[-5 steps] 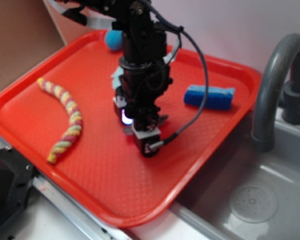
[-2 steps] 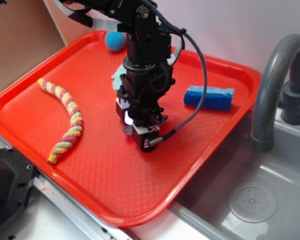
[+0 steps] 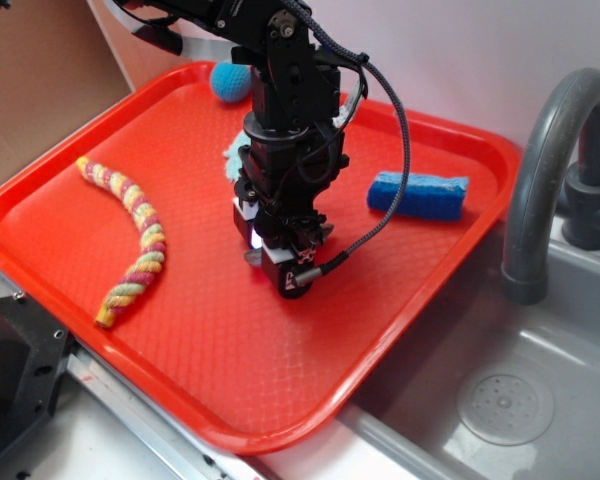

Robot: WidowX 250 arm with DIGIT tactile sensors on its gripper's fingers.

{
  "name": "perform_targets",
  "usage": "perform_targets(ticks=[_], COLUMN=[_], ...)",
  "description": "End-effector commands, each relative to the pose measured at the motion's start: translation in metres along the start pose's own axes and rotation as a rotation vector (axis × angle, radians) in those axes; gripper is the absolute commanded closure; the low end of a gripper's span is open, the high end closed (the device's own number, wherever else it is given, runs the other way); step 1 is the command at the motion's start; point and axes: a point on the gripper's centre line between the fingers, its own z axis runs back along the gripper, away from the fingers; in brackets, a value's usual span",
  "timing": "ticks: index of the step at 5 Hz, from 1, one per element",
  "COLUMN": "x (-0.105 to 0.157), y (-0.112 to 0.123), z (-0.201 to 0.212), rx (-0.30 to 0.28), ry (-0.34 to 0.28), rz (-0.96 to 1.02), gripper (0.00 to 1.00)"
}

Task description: Grab the wood chip.

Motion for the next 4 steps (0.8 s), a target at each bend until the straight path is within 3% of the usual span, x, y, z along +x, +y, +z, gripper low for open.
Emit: perform_targets(ticks=[1, 2, 3, 4], x=[0.001, -0.004, -0.025, -0.055], y=[0.025, 0.051, 0.069, 0.088], z=[0.042, 0.082, 0.12, 0.149], rx=[0.041, 0.033, 0.047, -0.029], ry=[-0.1, -0.154, -0.224, -0.321], rz=[0.139, 0.216, 0.319, 0.398], gripper=[1.0, 1.0, 1.0, 1.0])
